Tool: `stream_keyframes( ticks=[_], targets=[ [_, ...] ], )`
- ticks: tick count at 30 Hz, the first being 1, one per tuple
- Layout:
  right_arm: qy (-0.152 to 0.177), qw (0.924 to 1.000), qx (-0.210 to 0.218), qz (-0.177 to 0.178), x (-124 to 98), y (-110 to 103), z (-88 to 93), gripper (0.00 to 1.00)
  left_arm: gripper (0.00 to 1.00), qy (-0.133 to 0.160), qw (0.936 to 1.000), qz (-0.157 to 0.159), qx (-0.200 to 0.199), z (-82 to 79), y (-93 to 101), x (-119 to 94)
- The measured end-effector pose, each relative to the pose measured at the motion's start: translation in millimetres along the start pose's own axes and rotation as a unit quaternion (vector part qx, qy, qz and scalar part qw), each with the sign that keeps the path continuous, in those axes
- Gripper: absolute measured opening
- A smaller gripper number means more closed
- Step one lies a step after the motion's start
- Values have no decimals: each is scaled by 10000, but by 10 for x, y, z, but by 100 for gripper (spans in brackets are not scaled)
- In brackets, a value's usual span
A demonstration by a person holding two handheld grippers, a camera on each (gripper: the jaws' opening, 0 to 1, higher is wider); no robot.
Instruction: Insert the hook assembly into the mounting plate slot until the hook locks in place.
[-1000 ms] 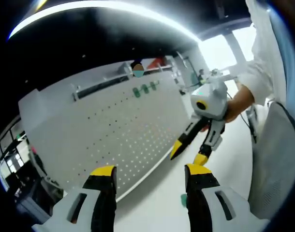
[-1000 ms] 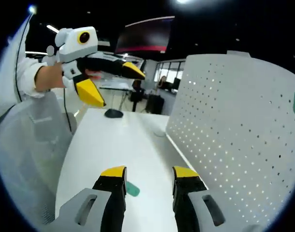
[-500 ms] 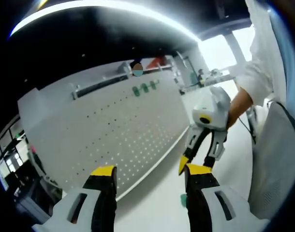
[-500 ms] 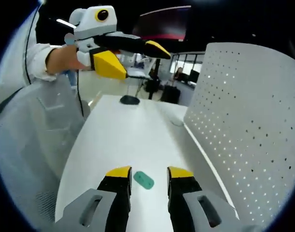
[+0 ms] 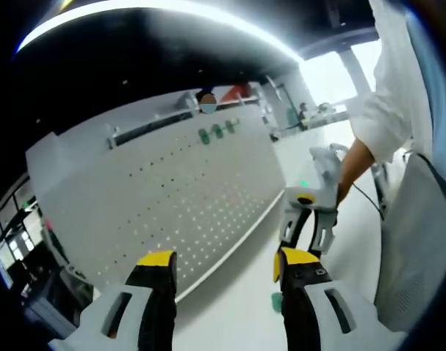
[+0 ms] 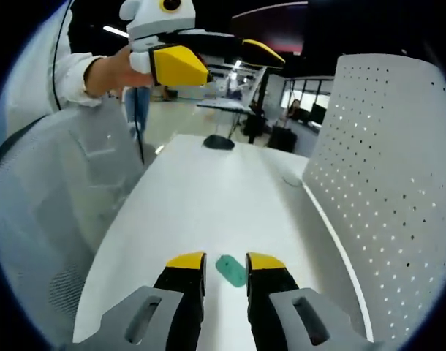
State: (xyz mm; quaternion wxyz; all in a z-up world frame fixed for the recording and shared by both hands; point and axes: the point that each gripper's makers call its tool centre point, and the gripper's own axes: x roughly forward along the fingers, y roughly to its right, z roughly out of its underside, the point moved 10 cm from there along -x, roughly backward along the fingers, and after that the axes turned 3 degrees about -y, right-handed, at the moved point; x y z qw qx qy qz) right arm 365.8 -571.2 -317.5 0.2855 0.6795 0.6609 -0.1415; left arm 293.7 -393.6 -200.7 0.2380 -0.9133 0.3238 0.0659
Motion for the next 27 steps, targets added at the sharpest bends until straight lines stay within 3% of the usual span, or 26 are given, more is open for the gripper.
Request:
stream_keyframes(
  ticks=[27],
  targets=[
    [-403,9934,-782,-732,223,122,65,8,57,-108,9999,-49,-46,26,-16,5]
  ],
)
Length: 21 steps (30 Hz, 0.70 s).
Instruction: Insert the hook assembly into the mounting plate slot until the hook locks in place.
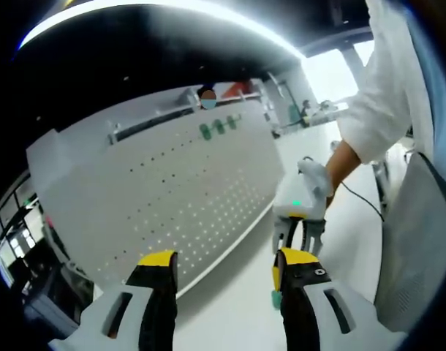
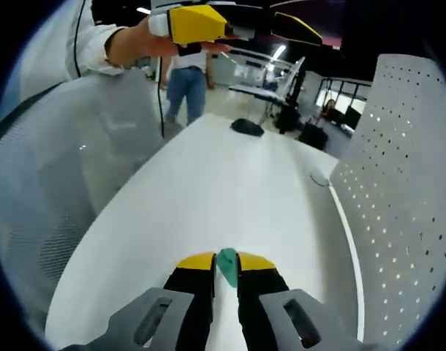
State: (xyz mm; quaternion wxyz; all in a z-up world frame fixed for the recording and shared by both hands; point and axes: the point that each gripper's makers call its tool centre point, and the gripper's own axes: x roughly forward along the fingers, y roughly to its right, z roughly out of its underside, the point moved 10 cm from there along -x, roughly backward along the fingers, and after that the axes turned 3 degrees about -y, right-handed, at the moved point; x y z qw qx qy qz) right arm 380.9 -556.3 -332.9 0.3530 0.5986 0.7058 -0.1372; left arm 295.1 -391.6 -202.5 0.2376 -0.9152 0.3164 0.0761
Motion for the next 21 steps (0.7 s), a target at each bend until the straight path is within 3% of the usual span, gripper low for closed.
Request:
stream_keyframes(
  ticks=[21],
  targets=[
    [-79,9993,-352,-80,-8,36,-65,5,56,12,10000,-11,-46,-9,4,-4]
  ],
)
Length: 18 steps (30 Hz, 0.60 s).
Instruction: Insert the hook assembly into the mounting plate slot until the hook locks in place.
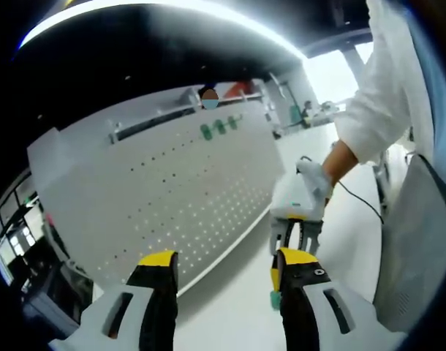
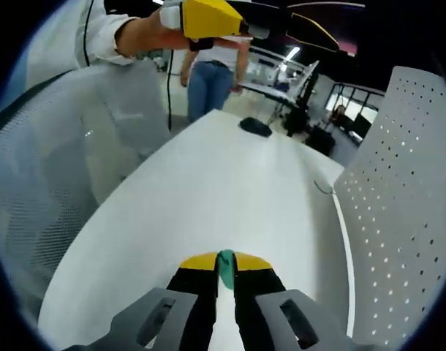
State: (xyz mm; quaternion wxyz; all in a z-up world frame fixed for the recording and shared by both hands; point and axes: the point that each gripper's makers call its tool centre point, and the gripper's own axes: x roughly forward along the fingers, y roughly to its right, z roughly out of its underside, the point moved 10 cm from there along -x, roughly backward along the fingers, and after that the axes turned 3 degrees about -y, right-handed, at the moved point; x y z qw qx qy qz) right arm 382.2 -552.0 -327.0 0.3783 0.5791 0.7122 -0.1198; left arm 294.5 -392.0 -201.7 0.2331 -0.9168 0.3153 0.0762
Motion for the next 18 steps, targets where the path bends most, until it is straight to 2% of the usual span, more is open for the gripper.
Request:
stream_keyframes(
  ticks=[18],
  targets=[
    [-222,9996,-145,21,-16,-11,-17,1,55,52,10000,31,-24,-7,13,-18]
  ],
)
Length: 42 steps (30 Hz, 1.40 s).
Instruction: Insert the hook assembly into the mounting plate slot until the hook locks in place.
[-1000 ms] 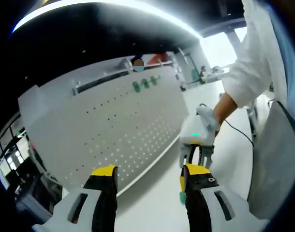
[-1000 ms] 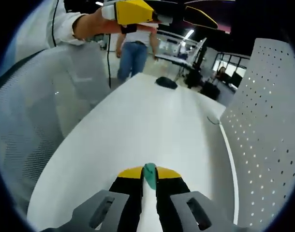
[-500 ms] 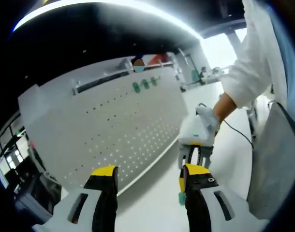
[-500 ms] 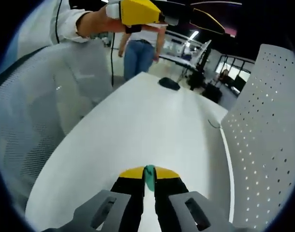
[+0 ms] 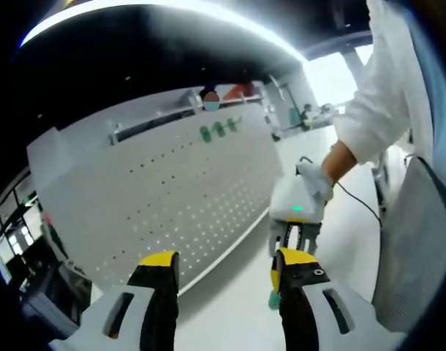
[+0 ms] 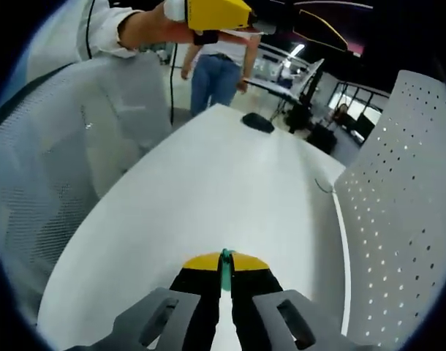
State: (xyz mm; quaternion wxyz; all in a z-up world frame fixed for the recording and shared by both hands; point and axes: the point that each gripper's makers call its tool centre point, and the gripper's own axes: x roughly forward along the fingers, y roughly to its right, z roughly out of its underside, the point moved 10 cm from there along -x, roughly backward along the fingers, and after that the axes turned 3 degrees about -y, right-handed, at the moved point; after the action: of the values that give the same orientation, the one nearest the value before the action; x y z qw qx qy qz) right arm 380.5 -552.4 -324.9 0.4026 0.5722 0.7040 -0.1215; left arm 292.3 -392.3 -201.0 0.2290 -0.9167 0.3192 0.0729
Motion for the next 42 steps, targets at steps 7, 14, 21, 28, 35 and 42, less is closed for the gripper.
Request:
stream_keyframes(
  ticks=[7,14,21,28,35,42],
  targets=[
    [-71,10000,40,25,-28,-9,19,1,55,17,10000,22,0,-6,9,3],
    [-79,9999,98,63,-44,-5,32,1,55,30,10000,43,-2,-5,14,18],
    [-65,9998,112,126,-69,-5,29,1,55,24,10000,65,-5,1,20,32],
    [9,9993,247,296,-138,1,36,1,55,36,9999,112,7,-9,29,57],
    [115,9975,416,551,-247,17,44,0,55,65,9998,176,12,-22,52,85],
    [218,9944,600,842,-389,36,46,0,55,112,9995,284,23,-38,80,127]
  ],
)
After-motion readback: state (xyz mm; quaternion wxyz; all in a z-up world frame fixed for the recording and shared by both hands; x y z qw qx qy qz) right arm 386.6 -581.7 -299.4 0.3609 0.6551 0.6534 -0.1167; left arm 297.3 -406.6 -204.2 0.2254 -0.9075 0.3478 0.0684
